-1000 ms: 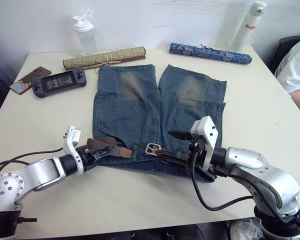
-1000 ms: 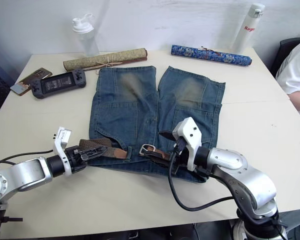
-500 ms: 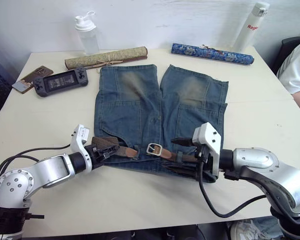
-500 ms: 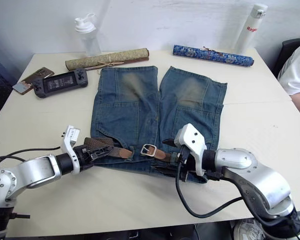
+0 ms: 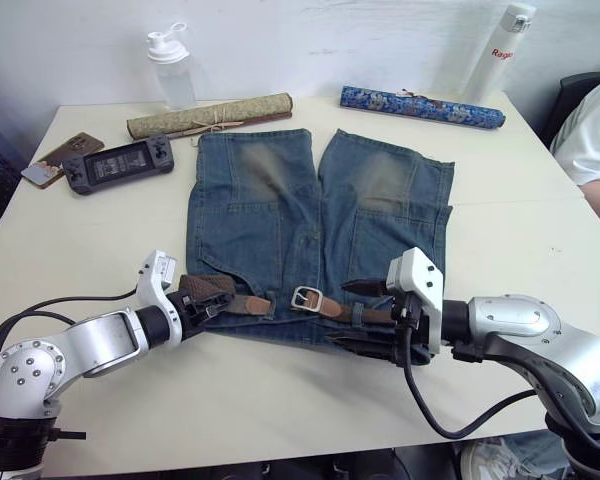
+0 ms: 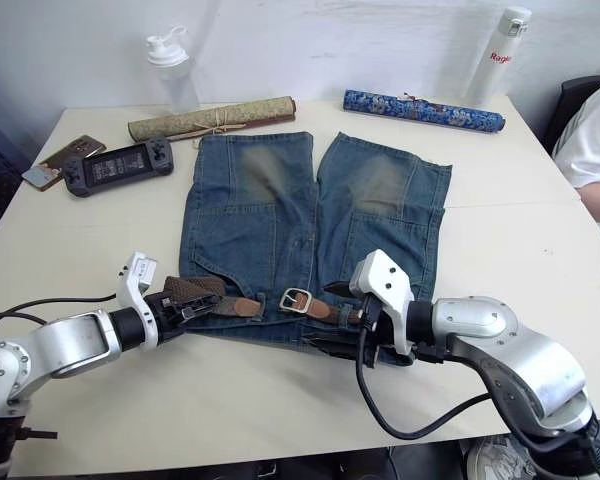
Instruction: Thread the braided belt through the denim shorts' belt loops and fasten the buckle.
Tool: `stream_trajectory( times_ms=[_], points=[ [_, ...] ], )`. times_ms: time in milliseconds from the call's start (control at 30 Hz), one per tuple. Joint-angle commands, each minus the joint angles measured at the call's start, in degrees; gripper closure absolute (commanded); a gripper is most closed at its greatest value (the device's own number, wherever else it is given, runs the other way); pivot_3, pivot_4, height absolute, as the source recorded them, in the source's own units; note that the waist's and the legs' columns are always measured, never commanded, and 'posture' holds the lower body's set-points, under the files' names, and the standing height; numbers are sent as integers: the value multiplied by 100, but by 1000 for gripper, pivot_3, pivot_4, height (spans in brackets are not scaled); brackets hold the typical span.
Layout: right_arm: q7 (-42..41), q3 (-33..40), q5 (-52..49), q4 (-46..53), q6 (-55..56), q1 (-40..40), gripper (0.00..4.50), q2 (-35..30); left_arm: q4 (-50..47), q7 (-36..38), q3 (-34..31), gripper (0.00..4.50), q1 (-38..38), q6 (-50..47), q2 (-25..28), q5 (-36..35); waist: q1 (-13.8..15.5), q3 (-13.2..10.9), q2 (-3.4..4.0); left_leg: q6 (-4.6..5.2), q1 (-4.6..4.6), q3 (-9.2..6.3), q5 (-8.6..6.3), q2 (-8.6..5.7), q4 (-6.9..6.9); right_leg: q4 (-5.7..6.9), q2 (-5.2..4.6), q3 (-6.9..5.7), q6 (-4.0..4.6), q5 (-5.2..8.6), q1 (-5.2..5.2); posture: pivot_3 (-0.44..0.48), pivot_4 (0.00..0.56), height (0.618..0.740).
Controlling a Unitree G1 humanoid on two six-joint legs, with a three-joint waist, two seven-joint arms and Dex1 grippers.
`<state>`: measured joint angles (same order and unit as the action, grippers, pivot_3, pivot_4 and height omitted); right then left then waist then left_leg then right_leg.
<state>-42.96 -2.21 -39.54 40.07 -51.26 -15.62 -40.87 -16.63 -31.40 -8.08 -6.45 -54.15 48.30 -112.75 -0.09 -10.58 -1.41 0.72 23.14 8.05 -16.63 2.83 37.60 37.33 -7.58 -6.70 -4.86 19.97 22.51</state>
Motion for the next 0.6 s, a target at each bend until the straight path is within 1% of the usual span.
stream_trajectory(
  times_ms=[33, 267, 433, 600],
  points=[
    [90, 30, -125, 182, 77, 58, 110, 76, -125, -69, -175, 4500, -142, -3, 185, -25, 1, 0, 0, 0, 0, 0, 0, 0, -1, 0, 0, 0, 0, 0, 0, 0, 150, 717],
    [231, -11, -202, 225, 38, 80, 110, 174, -459, -129, -73, 4500, -393, 38, 648, 3, -1, -1, 0, -2, 0, 0, 1, 0, -2, -1, 1, 1, 0, 0, 1, 0, 150, 717],
    [275, -28, -262, 211, 39, 50, 110, 171, -578, -203, 63, 4500, -368, 92, 724, -22, 2, -2, -1, -2, 0, 1, 1, -1, -2, -2, 0, 1, 0, 0, 1, 0, 150, 717],
    [321, -32, -305, 196, 18, -2, 110, 186, -676, -313, 244, 4500, -410, 159, 694, -22, 5, -2, -1, -2, 1, 0, 1, -1, -2, -2, 1, 1, 0, 0, 0, 0, 150, 717]
  ],
)
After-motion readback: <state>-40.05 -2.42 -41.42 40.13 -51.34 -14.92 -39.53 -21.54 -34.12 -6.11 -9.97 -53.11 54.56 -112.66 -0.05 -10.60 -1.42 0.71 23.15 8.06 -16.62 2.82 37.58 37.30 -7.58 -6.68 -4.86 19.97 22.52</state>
